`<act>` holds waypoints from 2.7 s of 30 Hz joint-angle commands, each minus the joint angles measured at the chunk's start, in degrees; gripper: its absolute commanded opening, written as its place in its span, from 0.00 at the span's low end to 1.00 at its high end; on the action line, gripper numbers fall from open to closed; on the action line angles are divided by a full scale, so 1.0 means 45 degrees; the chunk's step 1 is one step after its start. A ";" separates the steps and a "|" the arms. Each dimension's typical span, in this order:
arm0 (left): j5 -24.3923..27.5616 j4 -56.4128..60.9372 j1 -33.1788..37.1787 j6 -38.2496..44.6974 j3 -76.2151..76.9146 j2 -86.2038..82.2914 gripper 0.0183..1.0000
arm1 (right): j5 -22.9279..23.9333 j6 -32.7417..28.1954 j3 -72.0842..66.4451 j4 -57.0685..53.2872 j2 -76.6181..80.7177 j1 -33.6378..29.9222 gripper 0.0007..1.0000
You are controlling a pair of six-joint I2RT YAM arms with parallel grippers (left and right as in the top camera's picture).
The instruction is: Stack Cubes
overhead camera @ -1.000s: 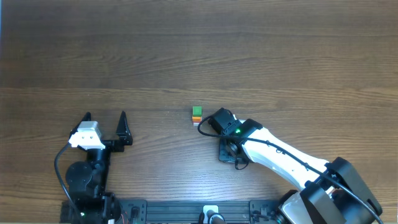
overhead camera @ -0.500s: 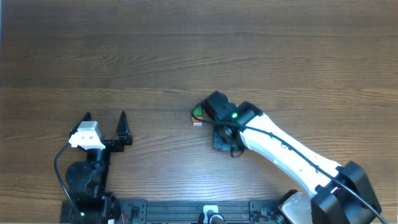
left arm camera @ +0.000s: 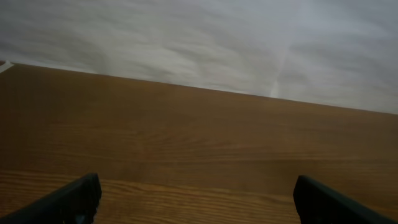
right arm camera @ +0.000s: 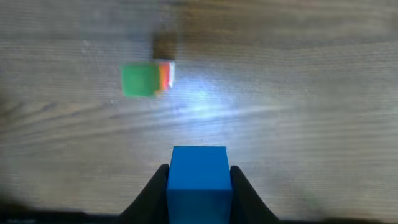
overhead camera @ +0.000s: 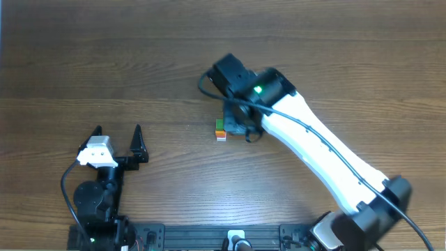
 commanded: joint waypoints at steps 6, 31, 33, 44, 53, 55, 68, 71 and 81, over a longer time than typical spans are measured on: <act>0.0121 -0.0019 0.0068 0.0189 -0.0063 -0.0063 1.00 | 0.0053 -0.0107 0.2521 -0.0083 0.2968 0.0602 0.01; 0.0121 -0.0019 0.0068 0.0189 -0.0063 -0.0063 1.00 | -0.0228 0.0568 0.2555 0.0029 0.4041 0.0869 0.01; 0.0121 -0.0019 0.0068 0.0189 -0.0063 -0.0063 1.00 | -0.0233 0.0617 0.2540 0.0024 0.4095 0.0869 0.01; 0.0121 -0.0019 0.0068 0.0189 -0.0063 -0.0063 1.00 | -0.0219 0.0855 0.2113 0.0301 0.4158 0.0855 0.01; 0.0121 -0.0019 0.0068 0.0189 -0.0063 -0.0063 1.00 | -0.0214 0.0942 0.1885 0.0423 0.4158 0.0782 0.01; 0.0117 -0.0019 0.0068 0.0189 -0.0063 -0.0063 1.00 | -0.0185 0.0942 0.1885 0.0442 0.4158 0.0782 0.01; 0.0121 -0.0019 0.0068 0.0189 -0.0063 -0.0063 1.00 | -0.0019 0.1044 0.1836 0.0568 0.4158 0.0719 0.01; 0.0121 -0.0019 0.0068 0.0189 -0.0063 -0.0063 1.00 | -0.0019 0.1044 0.1826 0.0568 0.4158 0.0709 0.01; 0.0121 -0.0019 0.0068 0.0189 -0.0063 -0.0063 1.00 | 0.0170 0.1088 0.1817 0.0617 0.4163 0.0709 0.01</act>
